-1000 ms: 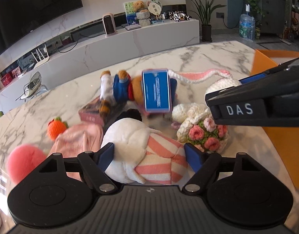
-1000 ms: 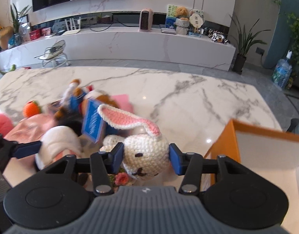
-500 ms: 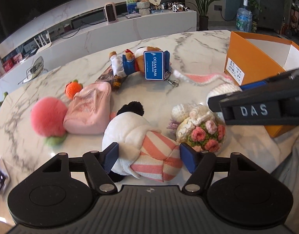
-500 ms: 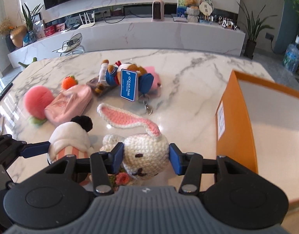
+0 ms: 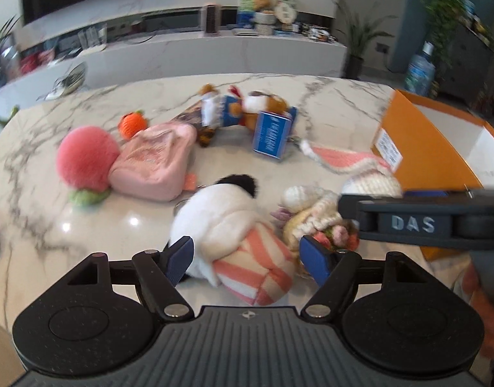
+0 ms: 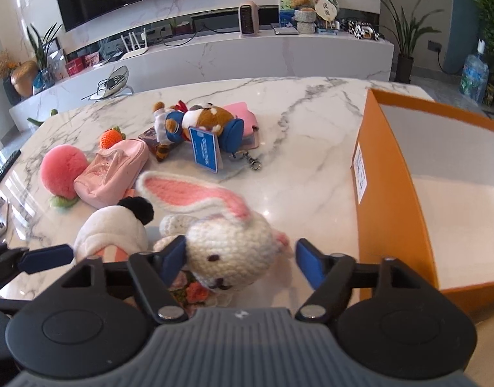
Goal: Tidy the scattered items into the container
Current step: 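Grasp the white striped plush with left tool while right tool grasps the crocheted bunny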
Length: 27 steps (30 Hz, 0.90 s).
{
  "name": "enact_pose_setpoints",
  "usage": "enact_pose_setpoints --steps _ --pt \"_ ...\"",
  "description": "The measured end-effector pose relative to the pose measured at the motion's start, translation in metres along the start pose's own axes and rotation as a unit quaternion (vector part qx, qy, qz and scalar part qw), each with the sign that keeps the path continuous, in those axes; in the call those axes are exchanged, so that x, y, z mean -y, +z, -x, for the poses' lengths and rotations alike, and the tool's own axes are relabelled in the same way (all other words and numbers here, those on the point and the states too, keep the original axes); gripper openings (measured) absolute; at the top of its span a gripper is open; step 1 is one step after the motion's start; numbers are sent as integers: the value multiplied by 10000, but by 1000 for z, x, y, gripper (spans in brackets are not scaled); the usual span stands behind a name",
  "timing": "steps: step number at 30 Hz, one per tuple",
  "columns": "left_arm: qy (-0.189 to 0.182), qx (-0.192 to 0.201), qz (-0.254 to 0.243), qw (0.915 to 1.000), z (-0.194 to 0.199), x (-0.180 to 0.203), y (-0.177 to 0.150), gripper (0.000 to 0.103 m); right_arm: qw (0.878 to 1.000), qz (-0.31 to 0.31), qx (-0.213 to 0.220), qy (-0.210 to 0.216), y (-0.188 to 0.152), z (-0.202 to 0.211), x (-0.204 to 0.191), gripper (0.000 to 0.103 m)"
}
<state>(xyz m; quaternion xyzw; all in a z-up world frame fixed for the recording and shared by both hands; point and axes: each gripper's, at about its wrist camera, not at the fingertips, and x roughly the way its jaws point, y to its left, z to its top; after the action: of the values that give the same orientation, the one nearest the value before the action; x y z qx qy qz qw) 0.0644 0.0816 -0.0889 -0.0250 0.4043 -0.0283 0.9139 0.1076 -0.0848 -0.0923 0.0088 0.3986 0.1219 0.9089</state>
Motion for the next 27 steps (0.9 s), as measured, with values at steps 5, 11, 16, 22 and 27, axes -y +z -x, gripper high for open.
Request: enact_pose_setpoints --steps 5,11,16,22,27 --pt "15 -8 292 9996 1 -7 3 87 9994 -316 -38 162 -2 -5 5 83" --pt "-161 -212 744 9969 -10 -19 3 88 9968 -665 -127 427 -3 -11 14 82" --pt "-311 -430 1217 9911 -26 -35 4 91 9956 -759 -81 539 0 -14 13 75" --pt "-392 -678 1501 9856 -45 -39 5 92 9945 -790 -68 681 4 -25 10 72" --pt "-599 -727 1725 9805 -54 -45 3 87 9936 -826 17 773 5 -30 11 59"
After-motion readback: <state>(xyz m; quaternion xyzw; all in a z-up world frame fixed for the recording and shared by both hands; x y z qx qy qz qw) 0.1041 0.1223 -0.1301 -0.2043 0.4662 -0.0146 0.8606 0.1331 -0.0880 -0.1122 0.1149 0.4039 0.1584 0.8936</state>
